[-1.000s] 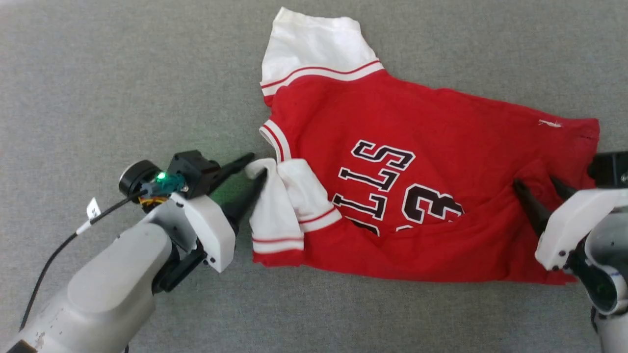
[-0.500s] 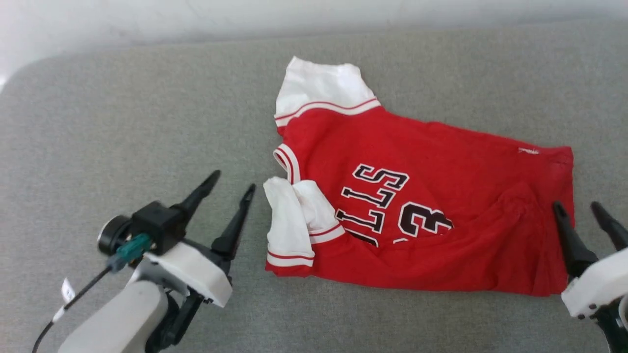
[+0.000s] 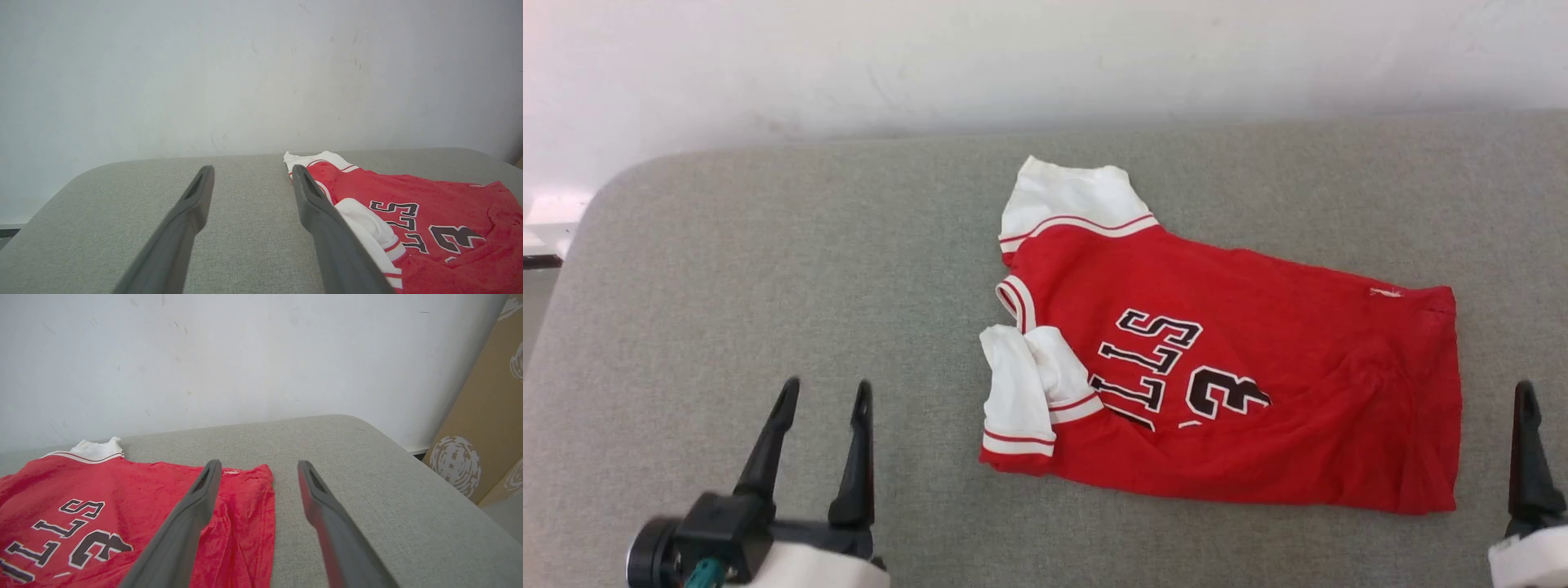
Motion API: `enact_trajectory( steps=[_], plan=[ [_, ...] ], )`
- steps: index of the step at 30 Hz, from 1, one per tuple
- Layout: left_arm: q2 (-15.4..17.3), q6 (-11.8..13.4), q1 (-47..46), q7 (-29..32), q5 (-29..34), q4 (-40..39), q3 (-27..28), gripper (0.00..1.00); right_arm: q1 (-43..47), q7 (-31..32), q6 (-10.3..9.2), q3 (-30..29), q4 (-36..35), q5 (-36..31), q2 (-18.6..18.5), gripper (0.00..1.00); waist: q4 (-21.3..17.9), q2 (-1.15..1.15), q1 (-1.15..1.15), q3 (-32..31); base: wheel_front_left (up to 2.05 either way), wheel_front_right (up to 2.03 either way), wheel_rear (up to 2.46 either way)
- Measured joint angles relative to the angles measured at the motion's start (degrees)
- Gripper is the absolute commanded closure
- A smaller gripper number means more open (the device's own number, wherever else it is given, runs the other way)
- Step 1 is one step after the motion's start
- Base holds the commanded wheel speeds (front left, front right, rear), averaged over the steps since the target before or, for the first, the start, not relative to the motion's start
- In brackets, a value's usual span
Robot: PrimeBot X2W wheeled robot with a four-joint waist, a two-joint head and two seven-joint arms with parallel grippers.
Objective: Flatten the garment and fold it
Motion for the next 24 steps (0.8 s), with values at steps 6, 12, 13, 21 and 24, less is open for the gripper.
enact_trajectory(
  steps=[6, 12, 13, 21, 24],
  plan=[
    [-5.9, -3.9, 6.6, 0.0, 3.4, -0.3, 4.8, 0.0, 2.2, -4.3, 0.0, 0.1, 3.8, 1.3, 0.0, 0.0, 0.9, 0.0, 0.01, -1.3, 0.0, 0.0, 0.0],
    [-9.2, -8.2, 8.9, 0.0, 5.5, 1.1, 7.2, 0.0, 3.0, -6.5, 0.0, -0.1, 6.4, 2.5, 0.0, 0.0, 1.7, 0.0, 0.01, -1.7, 0.0, 0.0, 0.0],
    [-9.2, -9.2, 8.9, 0.0, 5.7, 1.6, 7.2, 0.0, 3.0, -6.6, 0.0, -0.1, 6.6, 2.5, 0.0, 0.0, 1.8, 0.0, 0.01, -1.6, 0.0, 0.0, 0.0],
    [-7.6, -16.2, 1.9, 8.2, 3.2, 3.9, 3.4, 0.0, 2.7, -6.5, 0.0, -0.1, 7.2, 2.4, 0.0, 0.0, 2.0, 0.0, 0.02, -0.8, 0.0, 0.0, 0.0],
    [-6.5, -19.1, -2.5, 16.0, 2.2, 4.7, 0.6, 0.0, 2.4, -6.5, 0.0, 0.2, 8.0, 2.4, 0.0, 0.0, 2.2, 0.0, 0.02, -0.2, 0.0, 0.0, 0.0]
  ],
)
